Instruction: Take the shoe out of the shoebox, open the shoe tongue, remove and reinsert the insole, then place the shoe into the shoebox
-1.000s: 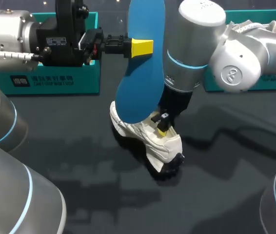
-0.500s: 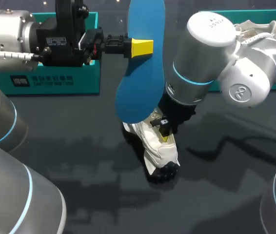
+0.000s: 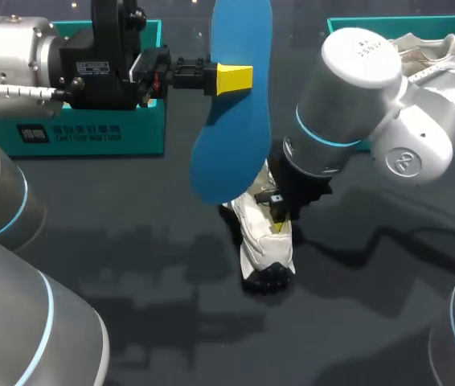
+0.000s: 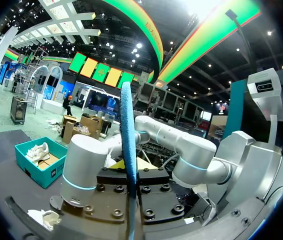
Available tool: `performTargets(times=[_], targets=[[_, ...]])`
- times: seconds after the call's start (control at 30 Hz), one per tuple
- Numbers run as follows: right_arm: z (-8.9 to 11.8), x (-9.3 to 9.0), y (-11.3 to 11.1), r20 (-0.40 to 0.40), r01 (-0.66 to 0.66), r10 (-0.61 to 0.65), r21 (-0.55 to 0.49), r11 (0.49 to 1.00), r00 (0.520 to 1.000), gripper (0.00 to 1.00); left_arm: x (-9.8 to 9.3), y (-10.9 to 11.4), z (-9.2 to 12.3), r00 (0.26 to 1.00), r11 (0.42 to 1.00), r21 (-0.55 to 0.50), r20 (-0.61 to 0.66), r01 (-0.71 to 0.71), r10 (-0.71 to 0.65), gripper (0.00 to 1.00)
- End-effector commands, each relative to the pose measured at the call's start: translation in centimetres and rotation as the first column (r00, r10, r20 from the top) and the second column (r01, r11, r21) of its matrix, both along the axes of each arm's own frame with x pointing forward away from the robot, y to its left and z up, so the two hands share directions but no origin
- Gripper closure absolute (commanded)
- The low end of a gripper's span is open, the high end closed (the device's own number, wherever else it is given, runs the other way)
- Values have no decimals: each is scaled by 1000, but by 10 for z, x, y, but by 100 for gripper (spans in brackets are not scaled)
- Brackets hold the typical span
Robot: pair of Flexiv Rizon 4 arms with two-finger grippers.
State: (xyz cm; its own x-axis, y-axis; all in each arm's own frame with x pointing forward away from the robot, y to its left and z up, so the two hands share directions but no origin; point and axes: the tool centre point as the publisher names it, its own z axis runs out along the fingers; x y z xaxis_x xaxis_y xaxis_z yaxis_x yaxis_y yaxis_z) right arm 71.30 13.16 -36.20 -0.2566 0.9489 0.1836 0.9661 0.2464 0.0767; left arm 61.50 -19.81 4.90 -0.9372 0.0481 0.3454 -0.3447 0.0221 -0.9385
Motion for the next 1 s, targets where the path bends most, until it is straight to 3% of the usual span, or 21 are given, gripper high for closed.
performTargets(times=[0.03,0.37,1.0], targets=[[-10,7,-6,-13,24,-23,22,999,1000,100,0,-1,0,1000,1000,0,0,0,0,100],[-23,12,-10,-8,134,-133,19,991,991,100,0,-1,0,1000,1000,0,0,0,0,100],[-53,18,-12,-48,139,-137,31,990,989,100,0,-1,0,1000,1000,0,0,0,0,100]])
